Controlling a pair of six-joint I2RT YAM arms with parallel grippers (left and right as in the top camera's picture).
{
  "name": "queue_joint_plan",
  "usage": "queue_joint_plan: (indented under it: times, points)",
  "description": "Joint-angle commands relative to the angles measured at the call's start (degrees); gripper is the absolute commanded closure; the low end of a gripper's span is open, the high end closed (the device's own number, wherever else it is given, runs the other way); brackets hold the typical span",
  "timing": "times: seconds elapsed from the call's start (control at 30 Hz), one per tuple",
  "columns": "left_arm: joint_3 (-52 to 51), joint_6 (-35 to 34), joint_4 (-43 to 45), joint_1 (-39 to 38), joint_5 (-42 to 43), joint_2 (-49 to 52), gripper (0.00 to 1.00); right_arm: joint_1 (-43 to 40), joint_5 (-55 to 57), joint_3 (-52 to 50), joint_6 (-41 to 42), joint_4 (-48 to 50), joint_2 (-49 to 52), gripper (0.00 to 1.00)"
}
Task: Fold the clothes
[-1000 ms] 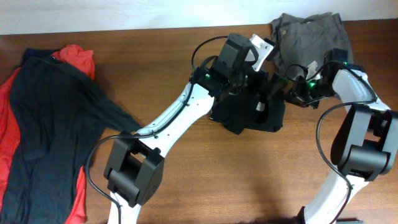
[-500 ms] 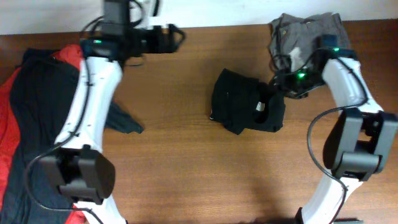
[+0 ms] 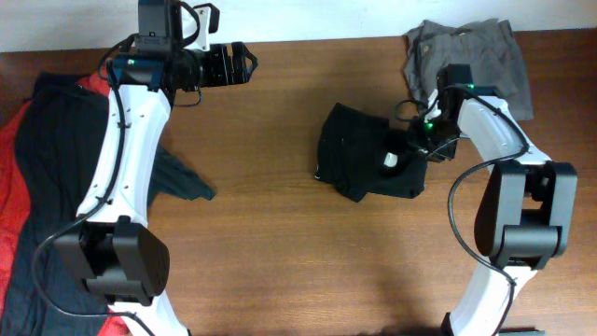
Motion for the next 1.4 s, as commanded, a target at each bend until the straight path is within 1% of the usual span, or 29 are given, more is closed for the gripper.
queue_joint_plan:
  times: [0.0,0.03,0.13,0.2,0.27,0.33,0.47,0.5,0.53,0.6,0.63,0.67,0.8,0.87,1.0,1.03,1.1,1.23,1.27,1.37]
  points:
    - [0.44,0.35,0.09,-0.17,-0.98,-0.52,0.01,-1.99,1.68,1.86,-0.04,-1.77,-0.70,0.61]
    - [0.44,0.35,0.09,-0.17,-0.98,-0.46,0.01,-2.29,0.35,2.51,-1.81,-2.14,-0.81,0.59]
    - [0.44,0.35,0.11,-0.17,-0.98,-0.26,0.01,-2.27,-1.44,2.75,-2.99,-2.14,-0.79,0.55]
    - [0.44,0.35,0.09,-0.17,-0.96,0.13,0.01,-1.92,-3.58,2.73,-3.65,-1.84,-0.79,0.54]
    - [0.42,0.35,0.09,-0.17,-0.96,0.52,0.01,-1.55,-6.84,2.73,-6.08,-1.01,-0.79,0.54]
    - [0.35,0.35,0.09,-0.17,-0.96,0.81,0.01,-0.87,-7.32,2.69,-6.67,-0.13,-0.74,0.51]
    - [0.35,0.33,0.00,-0.17,-0.94,0.94,0.01,0.13,-7.32,2.60,-8.24,2.21,0.63,0.51]
    - [0.35,0.33,-0.07,-0.17,-0.94,0.96,0.01,0.42,-7.28,2.51,-8.66,2.97,1.20,0.51]
    - [0.35,0.33,-0.17,-0.17,-0.94,0.96,0.01,0.52,-7.28,2.47,-8.81,3.56,1.73,0.57]
    - [0.35,0.33,-0.55,-0.17,-0.96,0.98,0.01,0.55,-7.26,2.47,-8.85,4.46,2.27,0.78]
    - [0.35,0.33,-1.07,-0.17,-0.96,0.98,0.01,0.48,-6.78,2.47,-8.85,5.49,2.40,0.94]
    - [0.35,0.33,-1.20,-0.17,-0.96,0.98,0.01,0.44,-6.19,2.47,-8.83,5.88,2.40,0.96]
    - [0.35,0.33,-1.27,-0.17,-0.96,0.98,0.01,0.28,-5.57,2.80,-9.09,5.84,2.27,0.96]
    - [0.35,0.33,-1.27,-0.17,-0.98,0.98,0.01,0.09,-5.60,4.46,-9.25,3.78,1.16,0.96]
    - [0.35,0.35,-1.29,-0.17,-0.98,0.98,0.01,-1.38,-5.33,11.54,-9.27,-5.55,-2.43,0.96]
    - [0.35,0.35,-1.33,-0.17,-0.98,0.98,0.01,-2.49,-4.57,14.19,-9.29,-9.31,-3.19,0.96]
    - [0.35,0.35,-1.33,-0.17,-0.98,0.98,0.01,-4.24,-3.82,16.46,-10.21,-12.76,-3.26,0.96]
    - [0.35,0.35,-1.33,-0.17,-0.98,0.98,0.01,-8.83,-1.90,15.93,-11.30,-14.67,-2.64,0.96]
    - [0.35,0.35,-1.33,-0.17,-0.98,0.98,0.01,-10.95,-1.73,14.25,-12.26,-14.32,-1.66,0.96]
    - [0.35,0.35,-1.33,-0.17,-0.98,0.98,0.01,-12.94,-1.68,10.34,-12.70,-12.44,0.63,0.96]
